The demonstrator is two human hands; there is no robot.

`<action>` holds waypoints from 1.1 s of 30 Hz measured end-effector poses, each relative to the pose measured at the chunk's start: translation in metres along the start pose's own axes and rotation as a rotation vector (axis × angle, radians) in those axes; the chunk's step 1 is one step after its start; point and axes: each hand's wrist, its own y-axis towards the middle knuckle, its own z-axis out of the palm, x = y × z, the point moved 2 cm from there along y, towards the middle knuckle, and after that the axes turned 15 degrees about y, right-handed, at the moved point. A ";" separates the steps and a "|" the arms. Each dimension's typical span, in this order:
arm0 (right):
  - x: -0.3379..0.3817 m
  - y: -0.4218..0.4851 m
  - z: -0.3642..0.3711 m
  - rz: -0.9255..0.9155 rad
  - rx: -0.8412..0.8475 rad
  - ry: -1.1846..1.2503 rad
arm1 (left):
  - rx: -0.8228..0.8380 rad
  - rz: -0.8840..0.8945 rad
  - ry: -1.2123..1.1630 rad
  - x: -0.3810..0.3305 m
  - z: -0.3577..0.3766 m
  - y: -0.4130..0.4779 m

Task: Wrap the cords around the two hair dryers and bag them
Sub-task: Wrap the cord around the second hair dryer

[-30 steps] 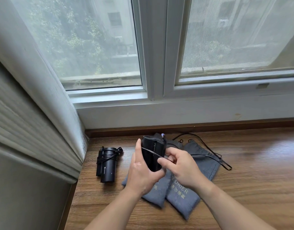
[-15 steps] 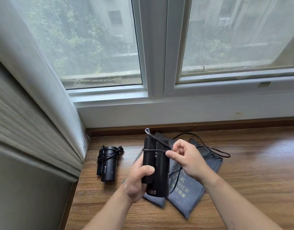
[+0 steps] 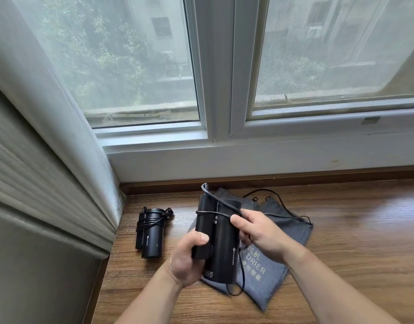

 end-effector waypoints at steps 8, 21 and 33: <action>-0.005 0.008 -0.002 -0.046 -0.429 -0.220 | -0.469 -0.037 0.564 -0.005 -0.014 0.005; -0.001 0.000 0.012 -0.147 -0.406 -0.279 | -0.686 0.054 1.162 -0.005 0.006 0.011; -0.008 -0.004 -0.018 -0.129 -0.016 0.110 | -0.321 0.060 0.856 -0.006 -0.013 0.007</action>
